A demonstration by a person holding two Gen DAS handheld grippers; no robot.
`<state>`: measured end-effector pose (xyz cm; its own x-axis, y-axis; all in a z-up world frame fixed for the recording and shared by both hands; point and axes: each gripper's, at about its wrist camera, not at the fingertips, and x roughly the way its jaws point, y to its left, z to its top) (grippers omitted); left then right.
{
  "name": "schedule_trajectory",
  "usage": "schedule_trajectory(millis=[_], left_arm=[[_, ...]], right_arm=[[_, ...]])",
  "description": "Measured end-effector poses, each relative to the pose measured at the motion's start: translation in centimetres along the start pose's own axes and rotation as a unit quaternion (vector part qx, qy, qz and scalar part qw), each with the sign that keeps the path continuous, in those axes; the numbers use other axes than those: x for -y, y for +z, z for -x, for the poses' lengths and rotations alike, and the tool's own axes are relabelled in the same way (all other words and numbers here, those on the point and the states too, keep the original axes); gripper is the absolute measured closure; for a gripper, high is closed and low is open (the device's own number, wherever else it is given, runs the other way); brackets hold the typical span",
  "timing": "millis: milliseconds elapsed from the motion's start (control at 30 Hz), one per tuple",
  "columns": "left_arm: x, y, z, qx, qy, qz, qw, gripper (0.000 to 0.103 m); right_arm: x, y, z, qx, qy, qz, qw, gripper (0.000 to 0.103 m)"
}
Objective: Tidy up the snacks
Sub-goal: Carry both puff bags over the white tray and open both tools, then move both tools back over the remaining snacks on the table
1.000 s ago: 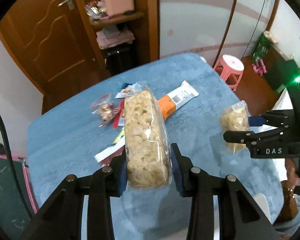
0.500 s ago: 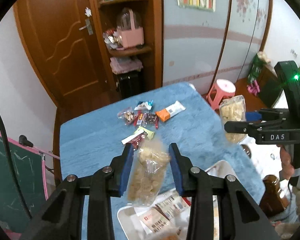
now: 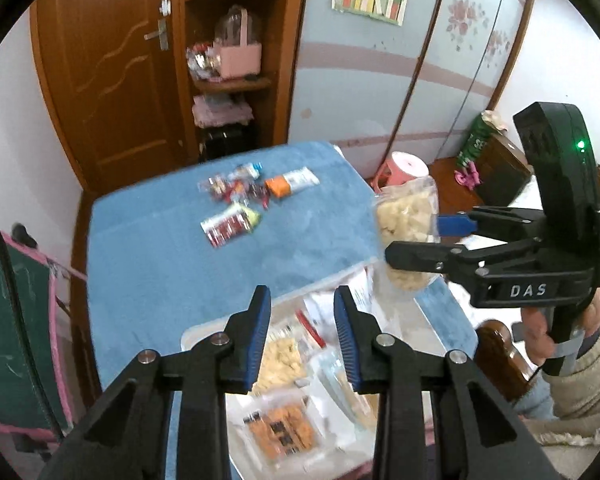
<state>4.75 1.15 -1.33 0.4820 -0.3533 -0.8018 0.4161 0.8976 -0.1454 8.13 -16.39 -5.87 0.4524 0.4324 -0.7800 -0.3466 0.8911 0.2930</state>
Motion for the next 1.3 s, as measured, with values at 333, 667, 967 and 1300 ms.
schedule_trajectory(millis=[333, 667, 967, 1300], left_arm=[[0.5, -3.2, -0.9, 0.055, 0.054, 0.016, 0.9969, 0.011], [-0.2, -5.1, -2.0, 0.078, 0.056, 0.061, 0.9935, 0.006], [-1.5, -6.9, -4.2, 0.053, 0.063, 0.102, 0.9914, 0.006], [-1.0, -6.7, -5.2, 0.051, 0.081, 0.084, 0.9918, 0.006]], right_arm=[[-0.8, -3.9, -3.8, -0.057, -0.036, 0.01, 0.998, 0.041], [0.1, -5.5, -5.1, -0.076, -0.039, -0.027, 0.996, 0.035], [-0.5, -6.8, -5.3, -0.072, -0.054, -0.006, 0.996, 0.035], [0.1, -6.6, -4.2, -0.003, -0.059, -0.002, 0.998, 0.036]])
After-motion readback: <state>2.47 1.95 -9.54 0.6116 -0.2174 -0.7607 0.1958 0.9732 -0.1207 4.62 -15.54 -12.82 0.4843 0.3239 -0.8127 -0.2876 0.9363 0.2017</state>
